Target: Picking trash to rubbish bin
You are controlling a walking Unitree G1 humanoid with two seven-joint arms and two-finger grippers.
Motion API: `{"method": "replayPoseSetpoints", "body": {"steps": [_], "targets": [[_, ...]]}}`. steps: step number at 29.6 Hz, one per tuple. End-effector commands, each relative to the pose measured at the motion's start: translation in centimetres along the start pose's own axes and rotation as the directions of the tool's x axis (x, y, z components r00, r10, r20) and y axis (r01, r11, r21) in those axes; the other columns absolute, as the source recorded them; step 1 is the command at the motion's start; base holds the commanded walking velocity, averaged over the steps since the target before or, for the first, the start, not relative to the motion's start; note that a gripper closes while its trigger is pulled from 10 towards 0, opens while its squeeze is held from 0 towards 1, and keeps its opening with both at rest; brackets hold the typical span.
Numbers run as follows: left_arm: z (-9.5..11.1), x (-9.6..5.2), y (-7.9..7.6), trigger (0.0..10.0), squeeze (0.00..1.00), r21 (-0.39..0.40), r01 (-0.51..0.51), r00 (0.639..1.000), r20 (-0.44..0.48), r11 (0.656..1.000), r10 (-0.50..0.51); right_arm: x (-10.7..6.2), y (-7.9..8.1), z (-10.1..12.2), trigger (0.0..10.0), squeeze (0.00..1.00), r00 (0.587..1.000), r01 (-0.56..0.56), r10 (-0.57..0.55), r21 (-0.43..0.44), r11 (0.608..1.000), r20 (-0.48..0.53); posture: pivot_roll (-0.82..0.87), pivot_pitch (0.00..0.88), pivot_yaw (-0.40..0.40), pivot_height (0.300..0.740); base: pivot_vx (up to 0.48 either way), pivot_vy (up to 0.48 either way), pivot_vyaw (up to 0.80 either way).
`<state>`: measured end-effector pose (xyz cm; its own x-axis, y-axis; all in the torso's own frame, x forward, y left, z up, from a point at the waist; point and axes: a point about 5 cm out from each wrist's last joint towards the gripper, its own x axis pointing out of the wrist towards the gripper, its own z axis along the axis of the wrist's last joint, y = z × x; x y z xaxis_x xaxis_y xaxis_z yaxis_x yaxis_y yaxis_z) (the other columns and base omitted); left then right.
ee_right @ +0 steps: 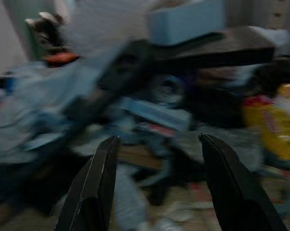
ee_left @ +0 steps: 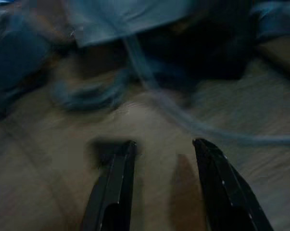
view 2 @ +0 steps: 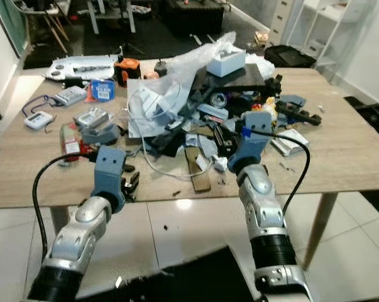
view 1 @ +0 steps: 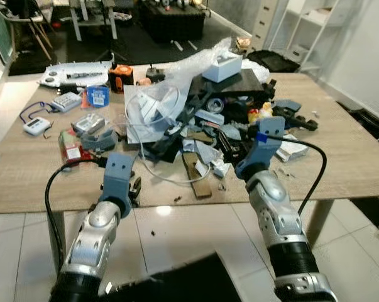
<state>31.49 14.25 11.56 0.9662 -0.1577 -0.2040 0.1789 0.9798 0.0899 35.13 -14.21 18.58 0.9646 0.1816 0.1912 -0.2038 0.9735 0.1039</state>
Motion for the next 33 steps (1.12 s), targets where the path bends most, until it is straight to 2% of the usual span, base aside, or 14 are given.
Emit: {"method": "replayPoseSetpoints", "body": {"steps": [1, 9, 18, 19, 20, 21, 26, 27, 28, 29, 33], "targets": [[0.0, -0.1, 0.2, 10.0, 0.00, 0.005, -0.013, 1.000, 0.006, 1.000, 0.013, 0.3, 0.5, 0.2, 10.0, 0.00, 1.000, -0.011, 0.011, 0.027, 1.000, -0.003, 0.10, 0.081, -0.045, 0.740, 0.000, 0.000, 0.00], [0.0, -0.5, 0.4, 10.0, 0.00, 0.016, -0.019, 1.000, 0.023, 1.000, 0.018, 0.6, 0.8, 0.3, 10.0, 0.00, 1.000, -0.015, 0.016, 0.041, 0.999, -0.022, 0.10, 0.081, -0.046, 0.740, 0.000, 0.000, 0.00], [0.3, -0.4, 0.4, 10.0, 0.00, 0.028, -0.024, 0.999, 0.034, 0.999, 0.023, 0.9, 1.8, 0.1, 10.0, 0.00, 0.999, -0.035, 0.040, 0.140, 0.990, -0.033, 0.10, 0.085, -0.041, 0.740, 0.000, 0.000, 0.00], [0.3, -0.4, 0.4, 10.0, 0.00, 0.029, -0.023, 0.999, 0.034, 0.999, 0.022, 1.0, 1.8, 0.2, 10.0, 0.05, 0.999, -0.034, 0.039, 0.154, 0.988, -0.030, 0.10, 0.085, -0.040, 0.740, 0.000, 0.000, 0.00], [0.3, -0.4, 0.4, 10.0, 0.00, 0.029, -0.023, 0.999, 0.034, 0.999, 0.022, 1.0, 1.8, 0.2, 10.0, 0.05, 0.999, -0.034, 0.039, 0.154, 0.988, -0.030, 0.10, 0.085, -0.040, 0.740, 0.000, 0.000, 0.00], [0.3, -0.5, 0.5, 10.0, 0.00, 0.029, -0.025, 0.999, 0.036, 0.999, 0.024, 1.1, 1.9, 0.1, 10.0, 1.00, 0.999, -0.023, 0.030, 0.184, 0.983, -0.034, 0.10, 0.083, -0.044, 0.740, 0.000, 0.000, 0.00], [0.1, -0.6, 0.4, 10.0, 0.00, 0.028, -0.028, 0.999, 0.037, 0.999, 0.027, 1.8, 2.6, -0.4, 10.0, 1.00, 0.997, -0.027, 0.041, 0.224, 0.974, -0.059, 0.10, 0.075, -0.047, 0.740, 0.000, 0.000, 0.00], [0.1, -0.6, 0.4, 10.0, 0.00, 0.029, -0.027, 0.999, 0.038, 0.999, 0.026, 1.9, 2.8, -0.4, 10.0, 0.55, 0.997, -0.031, 0.046, 0.231, 0.973, -0.063, 0.11, 0.072, -0.046, 0.740, 0.000, 0.000, 0.00], [0.1, -0.6, 0.4, 10.0, 0.00, 0.030, -0.026, 0.999, 0.038, 0.999, 0.025, 2.0, 2.9, -0.5, 10.0, 0.55, 0.997, -0.034, 0.050, 0.234, 0.972, -0.065, 0.11, 0.072, -0.046, 0.740, 0.000, 0.000, 0.00], [0.2, -0.6, 0.4, 10.0, 0.00, 0.031, -0.026, 0.999, 0.039, 0.999, 0.024, 2.2, 3.2, -0.6, 10.0, 0.00, 0.996, -0.039, 0.058, 0.246, 0.968, -0.071, 0.11, 0.072, -0.046, 0.740, 0.000, 0.000, 0.00], [0.6, -0.4, 0.4, 10.0, 0.00, 0.049, -0.013, 0.999, 0.052, 0.999, 0.011, 3.1, 3.7, -0.9, 10.0, 0.00, 0.994, -0.043, 0.072, 0.301, 0.953, -0.085, 0.11, 0.067, -0.036, 0.740, 0.000, 0.000, 0.00]]}}
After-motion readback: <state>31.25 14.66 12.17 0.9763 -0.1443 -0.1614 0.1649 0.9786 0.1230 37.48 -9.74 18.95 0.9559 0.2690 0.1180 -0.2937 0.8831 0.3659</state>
